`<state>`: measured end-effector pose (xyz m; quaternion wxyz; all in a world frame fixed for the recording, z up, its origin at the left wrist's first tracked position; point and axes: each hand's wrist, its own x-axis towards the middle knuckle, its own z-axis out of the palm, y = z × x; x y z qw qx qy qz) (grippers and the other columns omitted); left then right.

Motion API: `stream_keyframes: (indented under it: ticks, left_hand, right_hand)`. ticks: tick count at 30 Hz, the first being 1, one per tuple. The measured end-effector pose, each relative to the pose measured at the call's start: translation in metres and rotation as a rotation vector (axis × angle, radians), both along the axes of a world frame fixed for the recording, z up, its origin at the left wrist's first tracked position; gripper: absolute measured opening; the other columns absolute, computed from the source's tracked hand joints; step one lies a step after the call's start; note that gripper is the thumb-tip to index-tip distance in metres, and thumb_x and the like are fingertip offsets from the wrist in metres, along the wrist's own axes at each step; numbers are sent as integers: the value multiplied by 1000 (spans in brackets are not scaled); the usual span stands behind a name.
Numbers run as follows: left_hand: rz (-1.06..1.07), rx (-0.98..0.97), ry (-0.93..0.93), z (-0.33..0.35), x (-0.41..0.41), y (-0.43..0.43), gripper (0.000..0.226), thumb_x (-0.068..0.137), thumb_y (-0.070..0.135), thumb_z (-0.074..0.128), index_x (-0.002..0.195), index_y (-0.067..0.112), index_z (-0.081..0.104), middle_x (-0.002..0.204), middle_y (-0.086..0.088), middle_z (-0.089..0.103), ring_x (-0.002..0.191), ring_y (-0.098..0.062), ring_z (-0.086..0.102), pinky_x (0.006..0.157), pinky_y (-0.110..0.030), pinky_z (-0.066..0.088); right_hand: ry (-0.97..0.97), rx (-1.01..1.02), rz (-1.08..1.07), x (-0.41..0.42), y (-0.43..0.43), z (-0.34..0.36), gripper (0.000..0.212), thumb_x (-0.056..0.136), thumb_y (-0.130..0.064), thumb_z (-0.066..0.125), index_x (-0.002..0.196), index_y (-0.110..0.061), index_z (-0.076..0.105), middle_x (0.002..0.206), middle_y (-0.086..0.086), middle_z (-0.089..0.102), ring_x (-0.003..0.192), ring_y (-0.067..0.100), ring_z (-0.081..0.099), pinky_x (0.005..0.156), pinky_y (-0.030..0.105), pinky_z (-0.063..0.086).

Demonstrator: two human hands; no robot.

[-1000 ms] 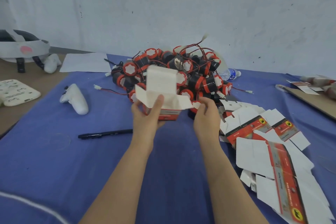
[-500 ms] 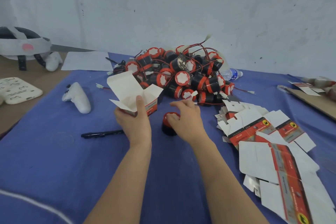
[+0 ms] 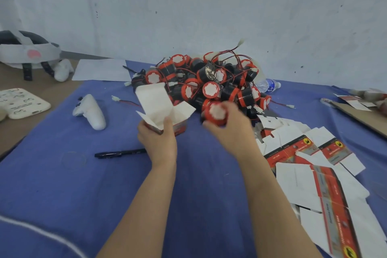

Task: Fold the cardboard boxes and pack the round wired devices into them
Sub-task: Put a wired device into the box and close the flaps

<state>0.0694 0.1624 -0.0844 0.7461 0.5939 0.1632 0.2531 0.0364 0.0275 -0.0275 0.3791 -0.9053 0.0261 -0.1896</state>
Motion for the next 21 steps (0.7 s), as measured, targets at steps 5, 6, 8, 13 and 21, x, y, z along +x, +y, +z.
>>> stream_keyframes:
  ticks: [5,6,8,13,21]
  left_hand:
    - [-221,174,57,-2,-4,-10,46,90,22,62,132,11,46,130,-10,50,114,-24,54,98,-44,48]
    - [-268,196,44,-2,-5,-12,41,92,26,60,130,13,48,129,-10,52,114,-24,55,98,-45,48]
    - [-339,184,50,-1,-6,-16,32,98,37,47,124,18,52,127,-11,55,114,-25,56,99,-47,46]
    - [-415,192,172,2,-5,-21,57,102,48,22,121,8,57,125,-18,58,119,-33,52,105,-52,40]
    - [-381,511,194,-2,-11,-13,31,97,23,43,123,11,57,119,-10,62,110,-26,56,93,-41,48]
  right_hand:
    - [-522,143,-79,6,10,15,70,79,-33,75,138,-17,43,130,-2,55,121,18,49,99,28,43]
    - [-480,128,-28,7,14,10,70,78,-32,76,138,-18,42,128,-1,56,118,18,51,98,30,45]
    - [-284,116,40,8,22,-8,68,78,-34,76,135,-25,40,122,0,59,112,19,55,90,32,48]
    - [4,24,67,11,28,-44,44,85,-48,64,118,-25,46,107,-1,63,99,17,60,81,38,52]
    - [-2,-282,105,11,20,-43,25,95,-22,46,110,-21,66,110,-5,66,109,15,52,100,37,37]
